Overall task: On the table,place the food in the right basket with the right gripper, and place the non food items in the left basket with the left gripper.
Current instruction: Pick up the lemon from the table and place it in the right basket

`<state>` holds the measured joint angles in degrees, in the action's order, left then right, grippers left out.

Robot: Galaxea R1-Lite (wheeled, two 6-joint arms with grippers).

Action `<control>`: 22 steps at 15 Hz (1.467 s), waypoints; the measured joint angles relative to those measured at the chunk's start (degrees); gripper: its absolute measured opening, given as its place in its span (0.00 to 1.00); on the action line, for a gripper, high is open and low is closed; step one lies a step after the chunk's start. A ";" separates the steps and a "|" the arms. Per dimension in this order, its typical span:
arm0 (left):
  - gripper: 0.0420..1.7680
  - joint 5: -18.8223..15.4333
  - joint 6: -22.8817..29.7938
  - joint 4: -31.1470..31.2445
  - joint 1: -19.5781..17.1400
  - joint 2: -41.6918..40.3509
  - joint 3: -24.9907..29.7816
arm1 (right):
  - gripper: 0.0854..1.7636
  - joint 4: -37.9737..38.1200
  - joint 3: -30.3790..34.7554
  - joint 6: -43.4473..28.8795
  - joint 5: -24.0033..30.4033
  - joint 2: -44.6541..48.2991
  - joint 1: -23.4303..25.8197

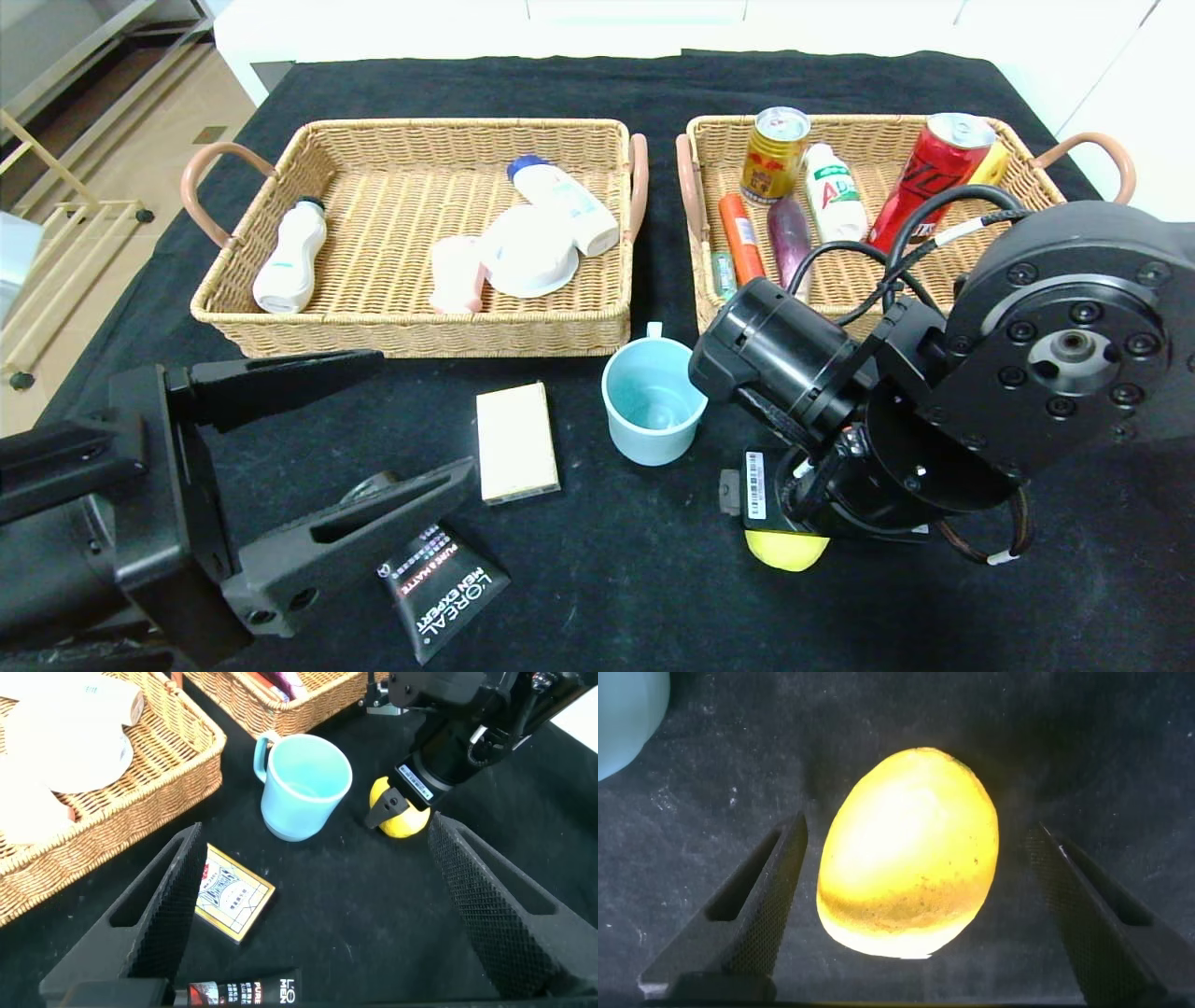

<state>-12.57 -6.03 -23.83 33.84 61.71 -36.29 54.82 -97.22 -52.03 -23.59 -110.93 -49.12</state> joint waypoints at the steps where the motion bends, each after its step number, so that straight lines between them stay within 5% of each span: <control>1: 0.97 -0.02 0.00 0.00 0.00 0.00 0.00 | 0.96 -0.09 0.01 -0.12 0.00 -0.04 0.00; 5: 0.97 -0.02 0.02 0.00 0.00 0.00 0.02 | 0.95 -0.20 0.01 -0.61 0.74 -0.28 0.09; 9: 0.97 -0.02 0.00 0.09 0.00 0.06 0.18 | 0.61 -0.22 0.01 -0.98 1.57 -0.74 0.37; 22: 0.97 0.00 -0.38 0.07 0.00 0.02 0.27 | 0.58 -0.11 0.01 -0.98 2.56 -1.27 0.48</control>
<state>-12.57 -6.41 -23.76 33.84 61.73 -36.02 54.71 -97.21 -53.00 -21.03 -112.20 -48.64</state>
